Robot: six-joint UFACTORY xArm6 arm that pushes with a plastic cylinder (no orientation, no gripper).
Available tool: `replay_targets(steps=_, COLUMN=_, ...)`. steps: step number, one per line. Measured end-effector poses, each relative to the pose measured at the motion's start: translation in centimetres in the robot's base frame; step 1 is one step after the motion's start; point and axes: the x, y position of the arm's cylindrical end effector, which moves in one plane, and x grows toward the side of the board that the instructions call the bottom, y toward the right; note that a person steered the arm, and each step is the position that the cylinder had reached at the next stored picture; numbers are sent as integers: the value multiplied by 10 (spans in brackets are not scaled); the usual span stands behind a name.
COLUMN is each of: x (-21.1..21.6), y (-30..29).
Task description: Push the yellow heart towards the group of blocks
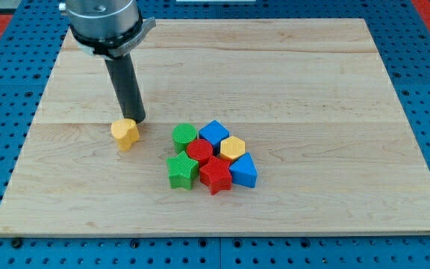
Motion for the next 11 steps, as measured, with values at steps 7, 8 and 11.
replay_targets(steps=7, x=42, y=-13)
replay_targets(steps=8, x=47, y=6)
replay_targets(steps=11, x=-3, y=24)
